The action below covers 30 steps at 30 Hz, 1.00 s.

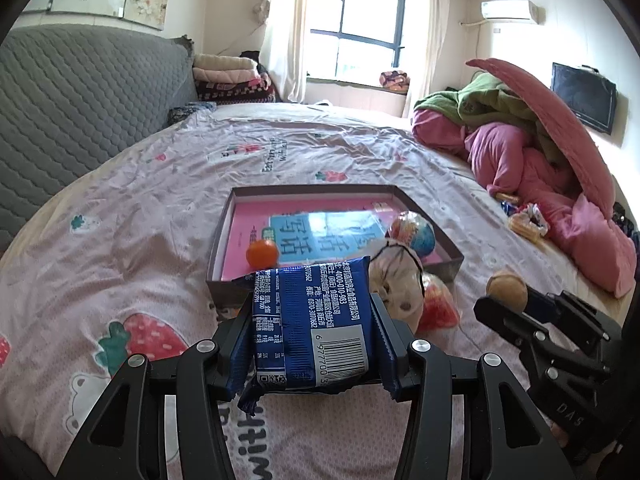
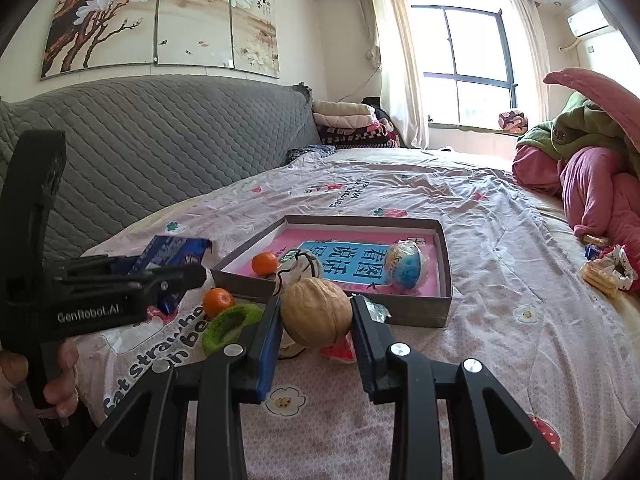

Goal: Organize objects
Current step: 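Lift the snack packet with left gripper while right gripper lifts the walnut toward the grey box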

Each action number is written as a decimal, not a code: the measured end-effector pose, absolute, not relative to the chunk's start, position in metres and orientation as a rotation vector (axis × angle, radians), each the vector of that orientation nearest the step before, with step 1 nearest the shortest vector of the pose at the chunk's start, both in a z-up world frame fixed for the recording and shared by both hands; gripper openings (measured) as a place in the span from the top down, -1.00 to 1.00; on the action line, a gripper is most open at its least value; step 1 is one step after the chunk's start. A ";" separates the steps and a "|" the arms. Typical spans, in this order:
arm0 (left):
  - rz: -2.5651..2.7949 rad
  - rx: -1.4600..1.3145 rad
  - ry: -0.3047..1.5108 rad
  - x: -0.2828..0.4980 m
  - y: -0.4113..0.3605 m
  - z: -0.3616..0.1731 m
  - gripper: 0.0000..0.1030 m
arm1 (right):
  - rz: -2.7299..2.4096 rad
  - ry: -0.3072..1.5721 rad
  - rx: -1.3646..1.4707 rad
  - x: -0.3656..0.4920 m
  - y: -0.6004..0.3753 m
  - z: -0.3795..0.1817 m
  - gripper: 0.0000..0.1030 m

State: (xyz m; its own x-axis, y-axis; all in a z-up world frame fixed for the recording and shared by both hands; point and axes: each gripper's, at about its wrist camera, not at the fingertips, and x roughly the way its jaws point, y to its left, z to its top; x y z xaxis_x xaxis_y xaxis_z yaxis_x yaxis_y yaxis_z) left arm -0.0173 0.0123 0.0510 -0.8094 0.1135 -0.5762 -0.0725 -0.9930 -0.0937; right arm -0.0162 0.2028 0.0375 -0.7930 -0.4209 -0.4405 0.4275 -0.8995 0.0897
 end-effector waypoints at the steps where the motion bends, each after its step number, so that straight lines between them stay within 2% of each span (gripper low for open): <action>1: 2.900 -0.924 -0.101 -0.018 0.012 0.052 -0.03 | -2.616 0.022 0.634 -0.017 0.202 0.038 0.34; 30: 2.866 -0.894 -0.083 -0.064 0.003 0.062 -0.03 | -2.645 0.055 0.601 -0.055 0.194 0.053 0.34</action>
